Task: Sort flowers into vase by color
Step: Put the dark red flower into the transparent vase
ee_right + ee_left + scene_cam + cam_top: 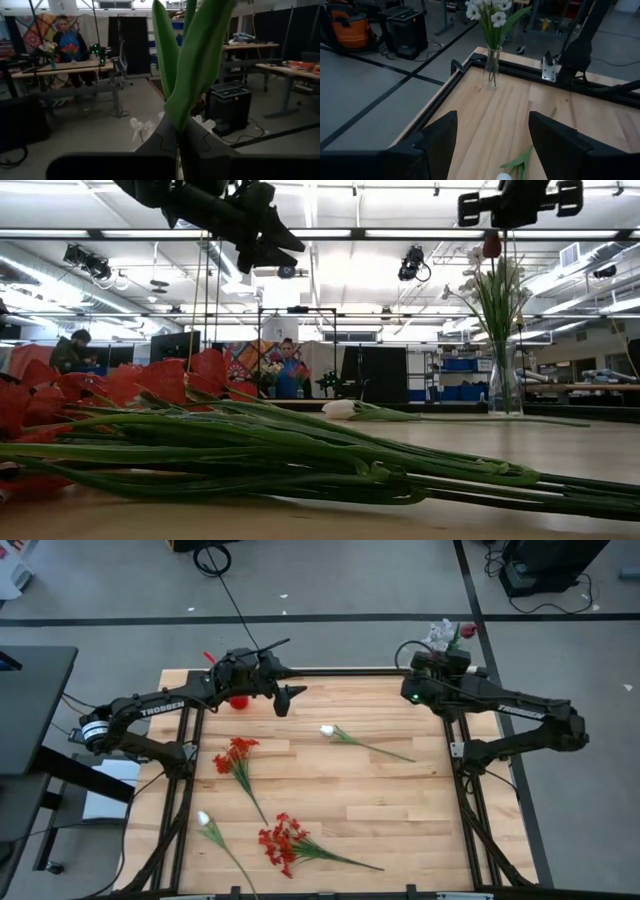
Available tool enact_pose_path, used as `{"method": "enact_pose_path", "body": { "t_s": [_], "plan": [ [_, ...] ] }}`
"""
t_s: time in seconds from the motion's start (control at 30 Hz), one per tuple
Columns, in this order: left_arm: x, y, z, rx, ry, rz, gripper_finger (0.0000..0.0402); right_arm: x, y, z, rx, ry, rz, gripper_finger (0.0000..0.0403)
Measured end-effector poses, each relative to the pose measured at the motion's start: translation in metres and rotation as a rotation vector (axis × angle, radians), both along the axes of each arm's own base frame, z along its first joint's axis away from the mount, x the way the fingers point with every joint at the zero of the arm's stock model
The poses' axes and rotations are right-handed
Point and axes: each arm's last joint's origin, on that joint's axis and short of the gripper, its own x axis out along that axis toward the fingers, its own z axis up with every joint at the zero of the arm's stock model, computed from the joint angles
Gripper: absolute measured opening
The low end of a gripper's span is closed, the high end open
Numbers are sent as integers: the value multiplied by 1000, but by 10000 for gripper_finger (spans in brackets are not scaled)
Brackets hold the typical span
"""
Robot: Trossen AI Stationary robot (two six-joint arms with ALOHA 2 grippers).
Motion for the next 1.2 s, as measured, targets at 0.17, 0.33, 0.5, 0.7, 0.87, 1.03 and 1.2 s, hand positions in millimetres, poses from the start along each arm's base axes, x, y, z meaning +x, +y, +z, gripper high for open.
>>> {"method": "enact_pose_path", "body": {
  "t_s": [0.17,0.33,0.5,0.7,0.87,1.03,1.2],
  "plan": [
    [0,0,-1,34,24,-4,251,10,-5,-9,47,9,15,10],
    [-2,2,-3,60,59,-8,251,13,-9,-14,107,4,29,30],
    [-5,6,-5,53,73,7,251,10,-14,-17,251,-13,75,61],
    [-5,6,-5,49,76,9,251,3,-16,-16,391,-83,138,93],
    [-5,6,-5,18,66,18,251,-10,-11,-8,489,-187,218,121],
    [-6,6,-8,-80,69,45,252,-28,-3,-3,649,-290,313,157],
    [-8,5,-13,-158,98,66,252,-51,4,1,808,-465,340,191]
  ]
}}
